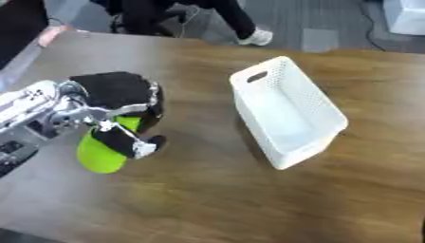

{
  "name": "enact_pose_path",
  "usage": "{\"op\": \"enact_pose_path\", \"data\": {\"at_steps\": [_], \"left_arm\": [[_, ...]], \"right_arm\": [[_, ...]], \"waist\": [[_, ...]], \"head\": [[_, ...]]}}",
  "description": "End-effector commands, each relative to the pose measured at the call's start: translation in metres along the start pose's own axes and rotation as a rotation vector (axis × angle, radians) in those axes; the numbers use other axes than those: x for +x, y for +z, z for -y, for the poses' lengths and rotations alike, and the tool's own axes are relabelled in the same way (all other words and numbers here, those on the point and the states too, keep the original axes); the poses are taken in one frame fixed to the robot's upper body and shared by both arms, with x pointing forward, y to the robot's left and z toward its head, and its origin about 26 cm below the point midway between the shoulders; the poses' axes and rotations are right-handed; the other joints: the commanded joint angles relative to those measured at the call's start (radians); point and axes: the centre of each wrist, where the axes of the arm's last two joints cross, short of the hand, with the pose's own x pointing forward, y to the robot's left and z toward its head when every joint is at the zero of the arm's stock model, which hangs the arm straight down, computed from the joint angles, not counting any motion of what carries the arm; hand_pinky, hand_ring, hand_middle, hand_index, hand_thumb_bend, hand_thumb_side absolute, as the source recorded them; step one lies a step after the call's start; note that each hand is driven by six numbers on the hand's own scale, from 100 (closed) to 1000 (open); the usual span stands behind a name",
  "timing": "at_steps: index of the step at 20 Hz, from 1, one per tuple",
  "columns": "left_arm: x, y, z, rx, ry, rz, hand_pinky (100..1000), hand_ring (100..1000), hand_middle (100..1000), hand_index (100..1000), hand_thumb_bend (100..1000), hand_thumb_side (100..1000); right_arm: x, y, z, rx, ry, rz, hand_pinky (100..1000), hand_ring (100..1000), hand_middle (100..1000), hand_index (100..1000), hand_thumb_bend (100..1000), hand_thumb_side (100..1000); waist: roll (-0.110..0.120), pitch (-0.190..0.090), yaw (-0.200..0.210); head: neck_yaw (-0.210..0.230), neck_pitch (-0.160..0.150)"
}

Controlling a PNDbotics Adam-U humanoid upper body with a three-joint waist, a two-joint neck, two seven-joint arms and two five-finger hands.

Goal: Pick up objects on the table and place them in the box.

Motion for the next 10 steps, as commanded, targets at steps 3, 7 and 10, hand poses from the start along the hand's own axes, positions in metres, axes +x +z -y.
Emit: {"op": "enact_pose_path", "data": {"at_steps": [3, 7, 10], "left_arm": [[0.002, -0.001, -0.018, 0.245, 0.119, -0.012, 100, 100, 100, 208, 100, 546], [0.007, -0.005, -0.023, 0.433, 0.223, 0.009, 100, 100, 100, 209, 100, 609], [0.011, -0.008, -0.025, 0.549, 0.305, 0.035, 100, 100, 100, 215, 100, 654]], "right_arm": [[0.001, -0.007, -0.001, 0.098, 0.029, 0.093, 280, 322, 363, 493, 100, 1000], [0.0, -0.007, -0.002, 0.094, 0.028, 0.097, 279, 321, 363, 492, 100, 1000], [-0.001, -0.007, -0.003, 0.09, 0.027, 0.099, 278, 321, 363, 492, 100, 1000]], "waist": [[0.001, -0.018, -0.002], [0.003, -0.018, -0.006], [0.004, -0.019, -0.007]], "head": [[0.004, -0.001], [0.004, -0.001], [0.003, -0.001]]}}
